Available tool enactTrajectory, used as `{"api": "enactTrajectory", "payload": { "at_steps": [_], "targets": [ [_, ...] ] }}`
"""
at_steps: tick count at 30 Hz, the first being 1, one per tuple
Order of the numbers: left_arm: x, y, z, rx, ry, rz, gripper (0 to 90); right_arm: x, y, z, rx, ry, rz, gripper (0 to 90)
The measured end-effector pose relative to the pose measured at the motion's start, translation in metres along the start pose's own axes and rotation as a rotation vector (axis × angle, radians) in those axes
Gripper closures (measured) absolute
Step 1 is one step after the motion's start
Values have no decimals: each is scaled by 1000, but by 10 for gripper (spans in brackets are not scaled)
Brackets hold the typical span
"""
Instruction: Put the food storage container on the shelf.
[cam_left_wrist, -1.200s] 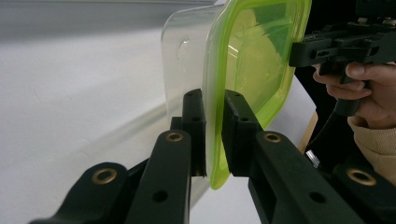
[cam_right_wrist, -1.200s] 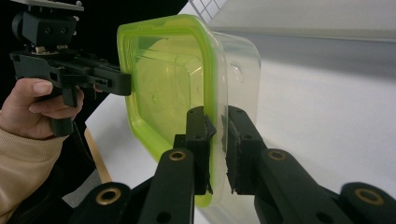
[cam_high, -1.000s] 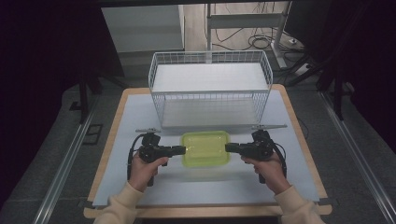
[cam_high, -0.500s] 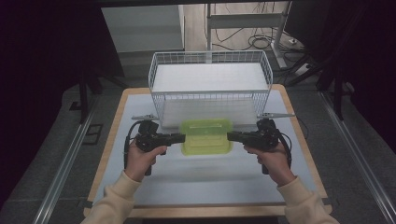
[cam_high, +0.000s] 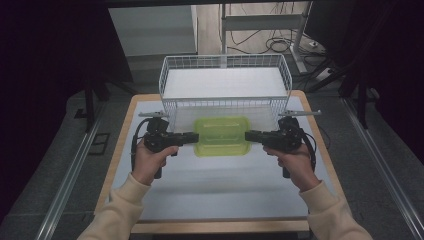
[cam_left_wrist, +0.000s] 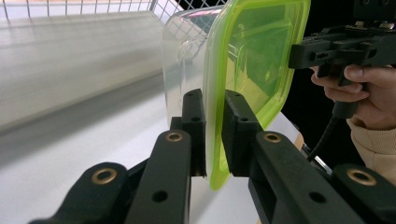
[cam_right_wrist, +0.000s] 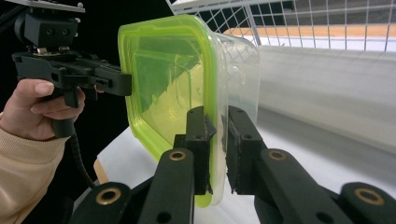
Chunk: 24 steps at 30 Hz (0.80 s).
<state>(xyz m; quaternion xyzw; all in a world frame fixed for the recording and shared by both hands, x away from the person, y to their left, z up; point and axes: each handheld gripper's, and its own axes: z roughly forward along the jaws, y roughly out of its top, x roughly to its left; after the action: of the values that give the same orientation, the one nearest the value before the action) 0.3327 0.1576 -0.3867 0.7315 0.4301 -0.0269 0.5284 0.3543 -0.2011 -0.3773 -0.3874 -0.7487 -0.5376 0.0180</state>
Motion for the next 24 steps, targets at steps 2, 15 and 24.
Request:
{"api": "enactTrajectory", "payload": {
  "at_steps": [2,15,24],
  "targets": [
    [0,4,-1,-4,-2,1,810,1,4,-1,-3,-3,-9,809],
    [-1,37,1,-5,3,22,810,1,37,-8,-20,-31,-30,809],
    [1,56,3,3,10,31,810,-4,51,-8,-31,-39,-27,810]
  ]
}}
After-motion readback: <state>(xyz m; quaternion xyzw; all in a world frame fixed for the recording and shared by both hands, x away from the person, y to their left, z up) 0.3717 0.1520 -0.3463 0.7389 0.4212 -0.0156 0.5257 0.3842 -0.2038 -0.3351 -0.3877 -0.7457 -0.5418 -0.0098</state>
